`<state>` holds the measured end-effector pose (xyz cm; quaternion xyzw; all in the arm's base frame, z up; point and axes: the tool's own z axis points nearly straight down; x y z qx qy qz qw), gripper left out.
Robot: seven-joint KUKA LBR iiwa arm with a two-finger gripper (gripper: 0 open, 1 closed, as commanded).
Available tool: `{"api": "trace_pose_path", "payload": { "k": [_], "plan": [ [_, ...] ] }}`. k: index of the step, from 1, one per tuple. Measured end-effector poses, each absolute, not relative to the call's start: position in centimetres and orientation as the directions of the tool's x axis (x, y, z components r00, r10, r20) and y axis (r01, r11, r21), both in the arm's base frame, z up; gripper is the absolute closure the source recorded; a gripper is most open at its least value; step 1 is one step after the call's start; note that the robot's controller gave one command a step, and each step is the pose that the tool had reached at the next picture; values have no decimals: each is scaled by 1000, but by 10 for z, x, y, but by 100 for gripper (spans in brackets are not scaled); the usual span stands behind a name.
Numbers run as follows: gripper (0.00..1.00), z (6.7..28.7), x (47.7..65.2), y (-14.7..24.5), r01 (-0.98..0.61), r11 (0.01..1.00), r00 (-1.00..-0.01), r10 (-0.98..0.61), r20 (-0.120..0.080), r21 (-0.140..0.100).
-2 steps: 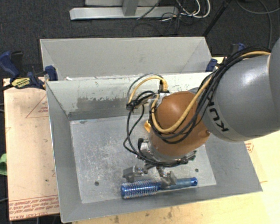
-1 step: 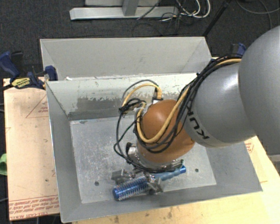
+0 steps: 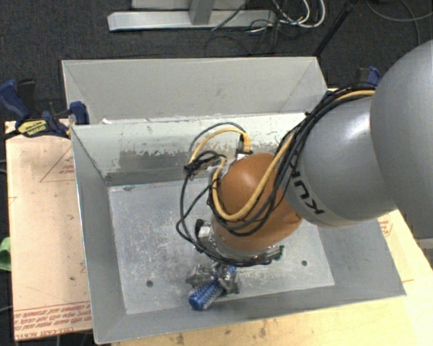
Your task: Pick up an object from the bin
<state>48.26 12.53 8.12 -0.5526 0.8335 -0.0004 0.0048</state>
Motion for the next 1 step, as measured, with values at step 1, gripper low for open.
{"api": "trace_pose_path", "payload": {
  "k": [1],
  "plan": [
    [100,220,505,115,-955,295,-295,-955,-5,-7]
  ]
}}
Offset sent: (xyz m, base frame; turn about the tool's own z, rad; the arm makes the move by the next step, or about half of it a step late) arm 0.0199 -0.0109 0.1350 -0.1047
